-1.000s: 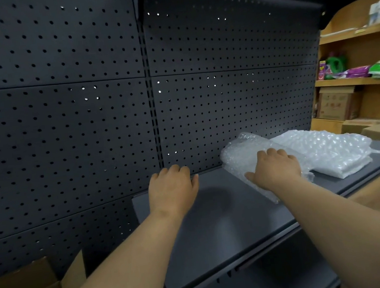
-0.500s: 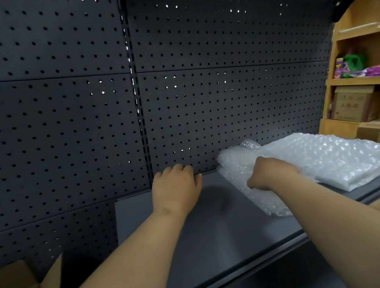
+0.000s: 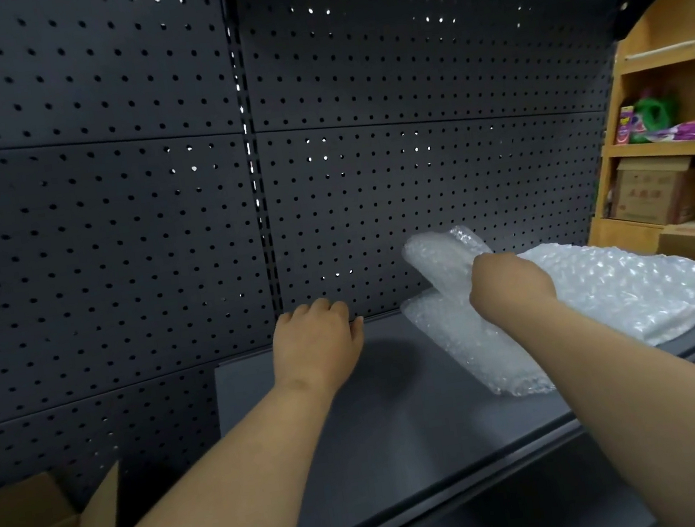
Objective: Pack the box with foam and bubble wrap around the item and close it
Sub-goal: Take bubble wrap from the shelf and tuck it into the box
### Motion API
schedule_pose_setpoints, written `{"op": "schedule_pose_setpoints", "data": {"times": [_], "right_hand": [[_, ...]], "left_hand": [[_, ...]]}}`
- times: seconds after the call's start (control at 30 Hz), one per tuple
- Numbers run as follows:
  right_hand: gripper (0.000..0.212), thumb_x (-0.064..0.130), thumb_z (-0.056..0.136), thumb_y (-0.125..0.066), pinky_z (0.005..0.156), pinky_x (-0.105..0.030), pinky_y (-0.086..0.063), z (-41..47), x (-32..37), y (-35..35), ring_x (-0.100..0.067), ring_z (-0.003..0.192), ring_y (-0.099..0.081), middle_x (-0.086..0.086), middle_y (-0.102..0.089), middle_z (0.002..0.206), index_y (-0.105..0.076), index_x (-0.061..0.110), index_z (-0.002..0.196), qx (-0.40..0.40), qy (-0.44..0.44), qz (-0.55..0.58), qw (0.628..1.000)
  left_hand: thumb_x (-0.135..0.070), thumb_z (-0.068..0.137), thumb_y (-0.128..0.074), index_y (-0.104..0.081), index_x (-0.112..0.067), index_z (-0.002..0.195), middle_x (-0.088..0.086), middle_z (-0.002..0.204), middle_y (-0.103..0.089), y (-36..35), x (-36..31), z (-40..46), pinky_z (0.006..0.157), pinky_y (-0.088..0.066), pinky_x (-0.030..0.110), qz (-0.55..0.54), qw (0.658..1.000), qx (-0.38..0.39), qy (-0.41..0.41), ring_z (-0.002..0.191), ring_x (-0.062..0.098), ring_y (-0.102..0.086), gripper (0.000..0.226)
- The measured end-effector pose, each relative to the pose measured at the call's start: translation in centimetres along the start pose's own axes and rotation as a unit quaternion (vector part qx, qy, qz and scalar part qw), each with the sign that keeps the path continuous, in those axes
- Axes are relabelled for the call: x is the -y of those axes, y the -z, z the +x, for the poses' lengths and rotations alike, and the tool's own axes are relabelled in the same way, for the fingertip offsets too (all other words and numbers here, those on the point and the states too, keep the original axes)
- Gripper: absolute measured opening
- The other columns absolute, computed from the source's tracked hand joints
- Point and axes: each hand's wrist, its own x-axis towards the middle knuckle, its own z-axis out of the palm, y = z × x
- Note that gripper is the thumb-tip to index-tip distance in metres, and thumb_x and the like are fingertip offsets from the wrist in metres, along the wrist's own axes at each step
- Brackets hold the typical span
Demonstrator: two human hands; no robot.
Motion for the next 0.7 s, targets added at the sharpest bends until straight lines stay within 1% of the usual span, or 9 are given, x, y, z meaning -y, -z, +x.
{"op": "schedule_pose_setpoints", "data": {"times": [0.07,0.1,0.23,0.37,0.5,0.6,0.63,0.7], "right_hand": [[0.027,-0.004,0.089,-0.046,0.068,-0.031,-0.043,-0.4,0.7,0.8,-0.031,0.092,-0.061,-0.014,-0.063,0.102,-0.059,0.003,0.112,-0.021,0.006,0.002,1.000],[0.027,-0.004,0.088,-0.046,0.067,-0.031,-0.043,-0.7,1.2,1.1,-0.031,0.092,-0.061,-0.014,-0.063,0.102,-0.058,0.003,0.111,-0.032,0.013,0.004,0.999],[0.033,-0.003,0.088,-0.047,0.071,-0.033,-0.043,-2.3,4.1,2.5,-0.034,0.104,-0.060,-0.014,-0.061,0.114,-0.055,0.004,0.120,-0.060,0.050,0.003,0.997],[0.040,0.003,0.087,-0.056,0.079,-0.037,-0.048,-4.4,8.1,3.4,-0.033,0.109,-0.060,-0.013,-0.061,0.119,-0.051,0.006,0.126,-0.043,0.078,-0.009,0.996],[0.040,0.002,0.086,-0.054,0.067,-0.033,-0.043,-7.2,12.6,3.2,-0.032,0.098,-0.062,-0.013,-0.063,0.110,-0.050,0.007,0.126,-0.064,0.120,0.001,0.991],[0.039,0.000,0.085,-0.056,0.063,-0.033,-0.042,-10.3,16.6,3.2,-0.029,0.081,-0.056,-0.012,-0.065,0.104,-0.052,0.008,0.123,-0.059,0.134,0.002,0.989],[0.038,0.000,0.084,-0.056,0.063,-0.033,-0.041,-11.5,17.9,3.2,-0.029,0.079,-0.054,-0.012,-0.065,0.103,-0.053,0.008,0.122,-0.059,0.141,0.005,0.988],[0.036,0.000,0.084,-0.055,0.063,-0.032,-0.041,-13.9,20.3,3.1,-0.030,0.079,-0.056,-0.012,-0.065,0.102,-0.055,0.008,0.119,-0.062,0.156,0.013,0.986]], "left_hand": [[-0.041,0.100,-0.032,-0.060,-0.016,0.111,0.002,0.111,-0.063,0.5,0.7,-0.3,0.088,-0.040,0.034,0.007,1.000,-0.001,0.003,0.104,0.023,-0.058,0.039],[-0.041,0.100,-0.032,-0.060,-0.015,0.110,0.002,0.110,-0.063,0.7,1.2,-0.5,0.089,-0.041,0.034,0.009,1.000,-0.002,0.005,0.104,0.023,-0.058,0.039],[-0.041,0.100,-0.033,-0.061,-0.015,0.109,0.002,0.111,-0.063,1.6,3.3,-1.6,0.088,-0.040,0.033,0.012,1.000,-0.006,0.021,0.104,0.023,-0.058,0.039],[-0.041,0.099,-0.034,-0.061,-0.014,0.106,0.003,0.109,-0.063,2.9,6.5,-3.2,0.086,-0.040,0.034,0.018,0.999,-0.010,0.039,0.104,0.024,-0.058,0.038],[-0.040,0.100,-0.034,-0.060,-0.014,0.104,0.003,0.107,-0.064,4.5,11.1,-6.0,0.084,-0.041,0.034,0.025,0.998,-0.014,0.051,0.101,0.024,-0.059,0.037],[-0.040,0.100,-0.033,-0.060,-0.015,0.102,0.003,0.105,-0.064,5.8,15.4,-8.7,0.083,-0.041,0.034,0.035,0.997,-0.015,0.060,0.099,0.023,-0.059,0.037],[-0.040,0.100,-0.033,-0.060,-0.015,0.102,0.002,0.105,-0.064,6.3,16.9,-9.6,0.083,-0.041,0.034,0.037,0.997,-0.013,0.062,0.099,0.023,-0.059,0.037],[-0.041,0.100,-0.033,-0.060,-0.016,0.102,0.002,0.106,-0.064,7.3,19.8,-11.6,0.082,-0.041,0.035,0.039,0.997,-0.013,0.067,0.100,0.023,-0.059,0.037]]}}
